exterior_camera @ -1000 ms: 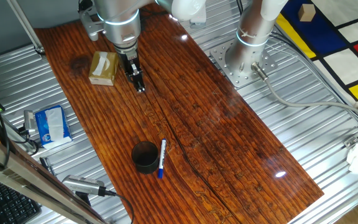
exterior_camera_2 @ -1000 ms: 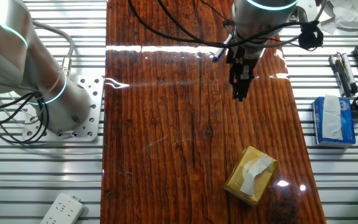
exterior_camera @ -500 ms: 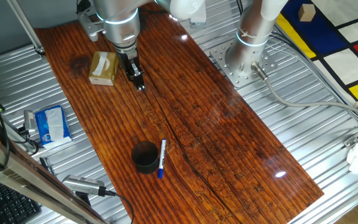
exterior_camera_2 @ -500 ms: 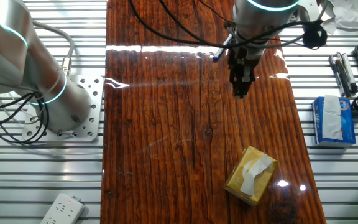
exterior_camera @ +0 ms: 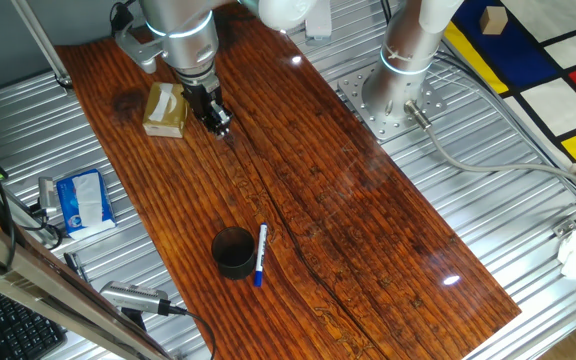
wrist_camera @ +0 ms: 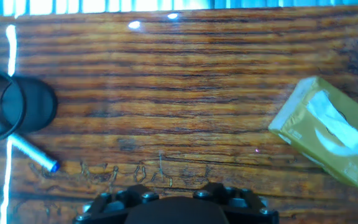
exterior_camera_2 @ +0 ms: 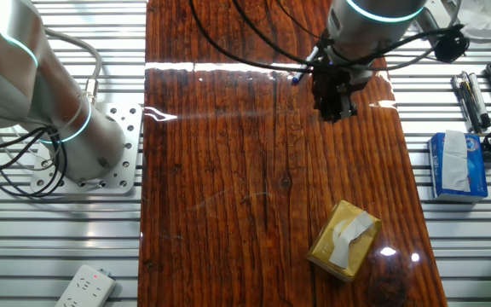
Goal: Put the pen into the pen holder
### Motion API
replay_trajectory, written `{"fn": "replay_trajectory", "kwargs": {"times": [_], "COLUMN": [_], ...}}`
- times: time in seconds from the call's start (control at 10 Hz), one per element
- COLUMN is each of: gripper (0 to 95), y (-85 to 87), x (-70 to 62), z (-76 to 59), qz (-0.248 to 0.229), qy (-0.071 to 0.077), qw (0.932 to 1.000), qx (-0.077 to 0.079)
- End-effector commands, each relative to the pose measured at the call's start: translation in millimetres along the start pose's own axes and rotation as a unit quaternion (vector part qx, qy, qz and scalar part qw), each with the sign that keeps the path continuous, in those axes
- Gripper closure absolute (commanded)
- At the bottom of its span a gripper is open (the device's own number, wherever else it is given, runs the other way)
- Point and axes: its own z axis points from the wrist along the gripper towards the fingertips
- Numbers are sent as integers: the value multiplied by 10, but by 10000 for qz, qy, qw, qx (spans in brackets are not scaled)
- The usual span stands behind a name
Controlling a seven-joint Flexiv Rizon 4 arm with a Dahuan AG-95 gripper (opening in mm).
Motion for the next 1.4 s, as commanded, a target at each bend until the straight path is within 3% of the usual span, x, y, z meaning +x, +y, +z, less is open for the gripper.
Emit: {"fn": "replay_trajectory", "kwargs": {"times": [0.1,0.5,0.6,1.1,1.4], "gripper": [950,950,950,950,950], "y": [3,33,64,263,263], "x": [-1,-36,-78,-311,-311], "z": [3,7,11,-51,-52], "qz": [-107,-773,-1164,-1569,-1759], "qy": [5,48,85,185,200], "qw": [9999,9969,9930,9868,9834], "qx": [5,125,193,367,399]}}
